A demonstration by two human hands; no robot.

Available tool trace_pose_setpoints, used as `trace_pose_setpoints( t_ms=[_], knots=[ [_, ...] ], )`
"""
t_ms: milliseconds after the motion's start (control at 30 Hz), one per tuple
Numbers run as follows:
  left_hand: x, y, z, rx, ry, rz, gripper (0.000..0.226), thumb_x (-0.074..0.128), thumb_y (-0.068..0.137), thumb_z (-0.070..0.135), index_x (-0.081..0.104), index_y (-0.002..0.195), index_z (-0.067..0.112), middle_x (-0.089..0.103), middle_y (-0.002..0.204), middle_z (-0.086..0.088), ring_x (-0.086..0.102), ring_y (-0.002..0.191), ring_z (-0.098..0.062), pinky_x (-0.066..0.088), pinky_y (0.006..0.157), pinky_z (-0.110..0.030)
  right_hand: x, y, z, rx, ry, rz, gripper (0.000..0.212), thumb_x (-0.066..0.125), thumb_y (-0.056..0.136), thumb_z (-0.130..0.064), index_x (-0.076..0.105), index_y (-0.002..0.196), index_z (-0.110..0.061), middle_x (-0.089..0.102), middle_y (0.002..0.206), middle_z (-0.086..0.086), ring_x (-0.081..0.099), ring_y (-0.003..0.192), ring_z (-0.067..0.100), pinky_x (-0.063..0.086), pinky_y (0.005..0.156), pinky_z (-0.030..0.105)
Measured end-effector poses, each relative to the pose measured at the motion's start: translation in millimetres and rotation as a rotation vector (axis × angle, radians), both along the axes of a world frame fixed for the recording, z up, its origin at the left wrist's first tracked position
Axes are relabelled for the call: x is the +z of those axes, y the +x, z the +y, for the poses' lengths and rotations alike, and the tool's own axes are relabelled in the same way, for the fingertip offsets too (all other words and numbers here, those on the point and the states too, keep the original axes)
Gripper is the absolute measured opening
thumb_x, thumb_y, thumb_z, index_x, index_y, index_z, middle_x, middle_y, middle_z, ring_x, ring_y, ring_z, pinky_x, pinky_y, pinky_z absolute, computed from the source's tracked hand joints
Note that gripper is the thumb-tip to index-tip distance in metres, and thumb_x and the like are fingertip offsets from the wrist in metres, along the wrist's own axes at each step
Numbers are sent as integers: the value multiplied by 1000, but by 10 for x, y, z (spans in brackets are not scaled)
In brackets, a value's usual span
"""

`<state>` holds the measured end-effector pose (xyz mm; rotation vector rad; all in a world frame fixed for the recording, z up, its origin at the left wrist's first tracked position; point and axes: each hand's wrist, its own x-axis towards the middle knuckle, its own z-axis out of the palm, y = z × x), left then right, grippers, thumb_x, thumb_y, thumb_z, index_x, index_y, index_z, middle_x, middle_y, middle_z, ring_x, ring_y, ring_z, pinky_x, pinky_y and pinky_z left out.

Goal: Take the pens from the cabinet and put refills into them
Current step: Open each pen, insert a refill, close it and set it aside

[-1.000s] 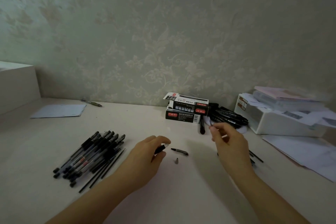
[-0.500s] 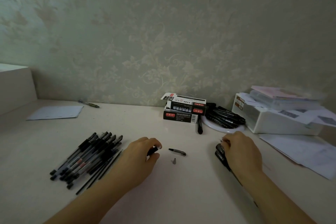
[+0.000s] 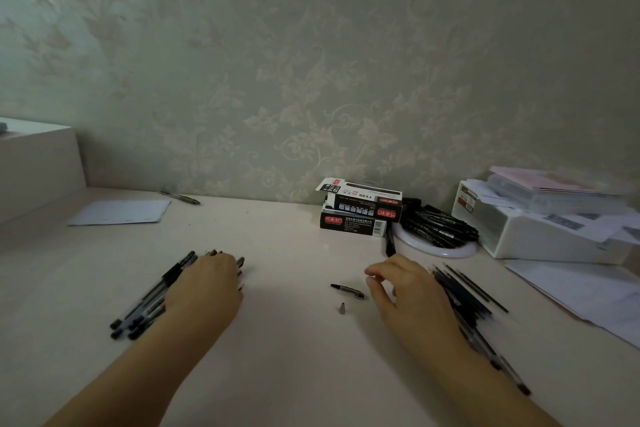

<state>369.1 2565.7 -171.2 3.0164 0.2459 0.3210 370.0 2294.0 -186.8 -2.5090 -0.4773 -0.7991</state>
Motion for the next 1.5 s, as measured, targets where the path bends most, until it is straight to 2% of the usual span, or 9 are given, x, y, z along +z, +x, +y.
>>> trace_pose_setpoints(
  t_ms=[100, 233, 333, 400, 533, 667, 833, 1067, 1500],
  knots=[
    [-38, 8, -1, -6, 39, -5, 17, 51, 95, 34, 48, 99, 18, 57, 110, -1, 59, 101, -19, 47, 80, -29, -16, 1, -8, 3, -1, 12, 18, 59, 96, -27, 72, 106, -23, 63, 98, -14, 58, 89, 5, 54, 76, 29],
    [-32, -4, -51, 11, 60, -4, 6, 47, 96, 25, 49, 96, 19, 58, 108, 1, 59, 99, -17, 40, 67, -26, -31, -3, -4, 22, 4, 36, 18, 59, 96, -26, 72, 107, -23, 63, 98, -14, 57, 89, 4, 54, 78, 28],
    [10, -34, -121, 0, 7, -60, 17, 47, 94, 22, 43, 78, 20, 51, 89, 4, 53, 81, -14, 35, 64, -25, -10, -20, 39, 40, 52, 32, 13, 63, 94, -23, 73, 101, -23, 64, 93, -15, 55, 74, -2, 46, 70, 11],
    [57, -60, -211, -76, -59, -193, 26, 47, 94, 27, 37, 71, 20, 46, 80, 6, 46, 72, -13, 33, 62, -25, 14, -41, 80, 83, 222, 55, 8, 67, 91, -21, 74, 93, -24, 67, 85, -16, 58, 67, 2, 45, 64, 9],
    [78, -163, -516, -404, -426, -285, 12, 58, 88, 33, 55, 79, 27, 60, 76, 10, 53, 65, -2, 36, 56, -14, 69, -105, 207, 273, 706, 446, 6, 71, 87, -28, 76, 89, -25, 75, 80, -4, 66, 65, 6, 52, 63, 15],
    [-63, -202, -699, -580, -514, -257, 8, 57, 87, 41, 55, 82, 35, 58, 77, 15, 51, 72, 4, 38, 59, -13, 24, -157, 292, 415, 796, 669, 11, 69, 88, -27, 79, 87, -22, 75, 80, 4, 66, 66, 10, 54, 65, 19],
    [-160, -134, -666, -624, -522, -260, 11, 57, 89, 45, 53, 85, 36, 54, 79, 17, 50, 76, 2, 36, 61, -13, -21, -97, 261, 362, 937, 662, 13, 63, 94, -17, 74, 89, -13, 75, 80, 9, 65, 65, 11, 52, 61, 17],
    [-201, -87, -564, -625, -464, -194, 15, 38, 99, 41, 53, 98, 39, 54, 88, 17, 51, 82, 1, 37, 65, -14, 13, 25, 55, 78, 1123, 367, 21, 46, 102, -24, 58, 93, -10, 71, 69, 0, 64, 58, 7, 52, 57, 21],
    [-183, -89, -586, -640, -510, -178, 22, 40, 99, 41, 59, 96, 30, 60, 90, 13, 53, 82, -3, 44, 71, -18, 9, 25, 64, 139, 1181, 355, 19, 48, 101, -22, 59, 94, -8, 73, 73, 5, 65, 61, 9, 53, 58, 22]
  ],
)
